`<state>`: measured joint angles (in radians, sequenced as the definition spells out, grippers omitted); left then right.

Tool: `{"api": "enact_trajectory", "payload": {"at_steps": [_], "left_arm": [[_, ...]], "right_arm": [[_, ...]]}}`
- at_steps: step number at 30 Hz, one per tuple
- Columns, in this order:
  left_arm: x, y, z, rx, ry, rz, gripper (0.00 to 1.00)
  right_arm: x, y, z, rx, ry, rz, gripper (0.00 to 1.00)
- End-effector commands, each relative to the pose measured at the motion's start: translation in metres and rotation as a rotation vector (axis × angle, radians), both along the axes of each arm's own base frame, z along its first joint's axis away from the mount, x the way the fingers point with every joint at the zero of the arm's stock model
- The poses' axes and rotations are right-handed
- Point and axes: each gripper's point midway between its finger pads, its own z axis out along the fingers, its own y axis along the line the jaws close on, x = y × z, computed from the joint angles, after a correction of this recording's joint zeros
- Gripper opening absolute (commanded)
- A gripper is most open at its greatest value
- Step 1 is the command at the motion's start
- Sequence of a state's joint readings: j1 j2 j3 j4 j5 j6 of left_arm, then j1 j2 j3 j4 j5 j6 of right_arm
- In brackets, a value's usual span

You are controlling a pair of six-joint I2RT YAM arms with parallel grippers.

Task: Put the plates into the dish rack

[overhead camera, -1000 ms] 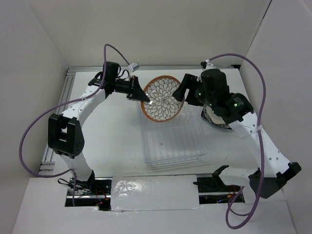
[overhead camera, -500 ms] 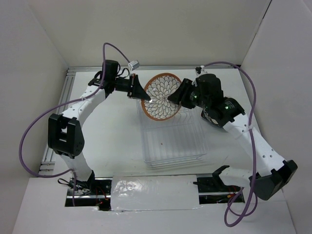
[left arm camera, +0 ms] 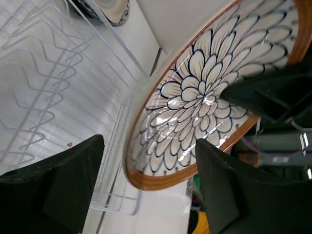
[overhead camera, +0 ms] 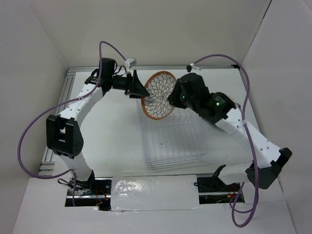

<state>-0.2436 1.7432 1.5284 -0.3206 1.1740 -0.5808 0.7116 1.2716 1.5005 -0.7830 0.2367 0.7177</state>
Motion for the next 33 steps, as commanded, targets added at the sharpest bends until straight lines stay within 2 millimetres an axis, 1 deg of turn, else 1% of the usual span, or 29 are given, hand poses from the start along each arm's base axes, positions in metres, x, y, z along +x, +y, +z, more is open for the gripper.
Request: {"api": "enact_trajectory", "payload": {"at_steps": [1, 2, 3, 4, 5, 6, 7, 8, 9, 11, 12, 14, 15, 18, 19, 21, 27, 30, 33], "left_arm": [[0.005, 0.028, 0.039, 0.006, -0.052, 0.085, 0.89], [0.007, 0.036, 0.040, 0.023, -0.039, 0.122, 0.90], [0.012, 0.045, 0.044, 0.040, -0.043, 0.163, 0.91], [0.021, 0.064, 0.046, 0.076, -0.059, 0.253, 0.90], [0.022, 0.074, 0.045, 0.107, -0.040, 0.305, 0.90], [0.024, 0.084, 0.046, 0.126, -0.035, 0.353, 0.90], [0.031, 0.105, 0.049, 0.166, -0.035, 0.462, 0.90], [0.029, 0.111, 0.048, 0.183, -0.012, 0.493, 0.89], [0.035, 0.134, 0.050, 0.188, -0.003, 0.563, 0.88], [0.032, 0.147, 0.055, 0.204, 0.001, 0.619, 0.88], [0.032, 0.156, 0.056, 0.205, 0.003, 0.646, 0.88], [0.029, 0.163, 0.058, 0.208, -0.006, 0.672, 0.88], [0.028, 0.168, 0.060, 0.206, -0.011, 0.686, 0.88], [0.026, 0.173, 0.058, 0.202, 0.002, 0.700, 0.88], [0.026, 0.173, 0.056, 0.201, 0.006, 0.699, 0.88], [0.025, 0.175, 0.054, 0.201, 0.015, 0.707, 0.88], [0.026, 0.179, 0.044, 0.213, 0.058, 0.738, 0.90], [0.027, 0.179, 0.042, 0.210, 0.066, 0.738, 0.90], [0.028, 0.180, 0.041, 0.210, 0.068, 0.740, 0.89]], "right_arm": [[0.019, -0.023, 0.046, -0.106, -0.155, -0.220, 0.00], [0.019, -0.024, 0.046, -0.139, -0.165, -0.241, 0.00], [0.018, -0.026, 0.058, -0.163, -0.206, -0.280, 0.00], [0.019, -0.025, 0.057, -0.197, -0.215, -0.290, 0.00], [0.016, -0.026, 0.059, -0.250, -0.244, -0.313, 0.00], [0.015, -0.026, 0.068, -0.259, -0.267, -0.326, 0.00], [0.018, -0.021, 0.065, -0.296, -0.274, -0.336, 0.00], [0.015, -0.020, 0.064, -0.351, -0.287, -0.350, 0.00], [0.018, -0.013, 0.063, -0.382, -0.294, -0.357, 0.00], [0.017, -0.010, 0.062, -0.462, -0.307, -0.367, 0.00], [0.017, 0.000, 0.062, -0.493, -0.328, -0.375, 0.00], [0.014, 0.006, 0.063, -0.529, -0.337, -0.368, 0.00], [0.013, 0.014, 0.062, -0.544, -0.344, -0.361, 0.00], [0.012, 0.024, 0.054, -0.568, -0.342, -0.339, 0.00], [0.012, 0.024, 0.052, -0.575, -0.340, -0.340, 0.00], [0.012, 0.029, 0.041, -0.601, -0.326, -0.329, 0.00], [0.013, 0.036, 0.013, -0.618, -0.263, -0.299, 0.00], [0.016, 0.041, -0.005, -0.641, -0.218, -0.292, 0.00], [0.018, 0.045, -0.012, -0.655, -0.205, -0.283, 0.00]]}}
